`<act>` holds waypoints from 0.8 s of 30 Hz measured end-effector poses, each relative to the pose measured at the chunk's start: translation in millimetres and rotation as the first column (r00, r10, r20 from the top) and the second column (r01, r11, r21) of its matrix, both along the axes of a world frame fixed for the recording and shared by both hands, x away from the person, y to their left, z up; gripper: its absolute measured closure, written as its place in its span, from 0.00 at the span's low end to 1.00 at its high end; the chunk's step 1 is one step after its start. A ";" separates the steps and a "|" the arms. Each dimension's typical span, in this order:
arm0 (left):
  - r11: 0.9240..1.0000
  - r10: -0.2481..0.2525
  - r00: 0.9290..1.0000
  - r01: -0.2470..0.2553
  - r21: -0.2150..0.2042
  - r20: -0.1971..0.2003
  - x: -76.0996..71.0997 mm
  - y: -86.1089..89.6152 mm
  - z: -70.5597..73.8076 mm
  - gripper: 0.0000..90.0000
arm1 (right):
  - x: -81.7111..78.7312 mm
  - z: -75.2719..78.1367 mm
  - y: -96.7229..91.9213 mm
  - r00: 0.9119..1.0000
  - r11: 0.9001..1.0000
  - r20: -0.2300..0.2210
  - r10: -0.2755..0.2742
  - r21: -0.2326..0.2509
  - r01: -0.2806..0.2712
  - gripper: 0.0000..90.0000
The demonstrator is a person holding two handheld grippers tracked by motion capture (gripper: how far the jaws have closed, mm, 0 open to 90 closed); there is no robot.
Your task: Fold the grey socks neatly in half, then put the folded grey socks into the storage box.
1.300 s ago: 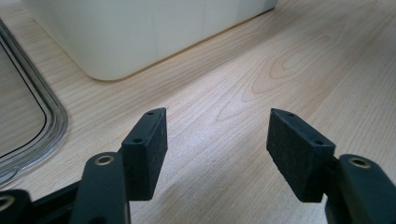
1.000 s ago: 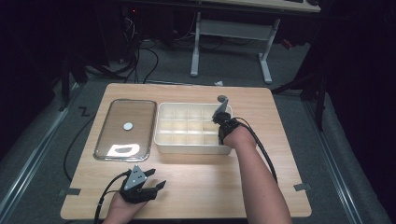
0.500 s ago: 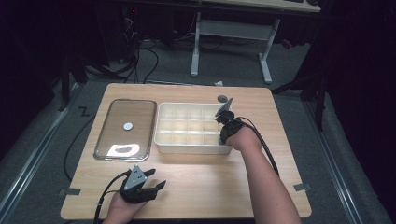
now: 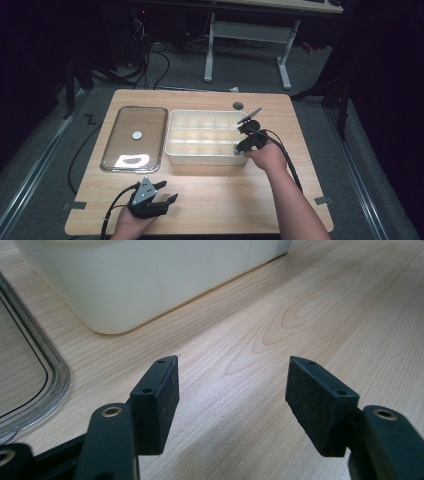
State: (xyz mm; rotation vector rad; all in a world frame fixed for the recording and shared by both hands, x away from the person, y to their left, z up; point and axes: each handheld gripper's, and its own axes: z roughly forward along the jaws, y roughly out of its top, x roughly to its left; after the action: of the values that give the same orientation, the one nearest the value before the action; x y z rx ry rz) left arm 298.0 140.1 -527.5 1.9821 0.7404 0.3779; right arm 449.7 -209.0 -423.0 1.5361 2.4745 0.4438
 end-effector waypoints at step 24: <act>1.000 0.003 1.000 -0.003 -0.020 -0.013 0.7 5.0 1.8 0.44 | -62.3 -2.0 -3.1 0.963 0.993 0.268 -0.008 0.117 -0.024 0.58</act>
State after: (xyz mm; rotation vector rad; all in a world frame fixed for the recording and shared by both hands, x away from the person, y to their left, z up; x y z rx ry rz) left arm 298.8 145.0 -525.7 1.9664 0.7526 0.3590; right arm 387.4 -212.1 -425.0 1.4012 2.2823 0.7607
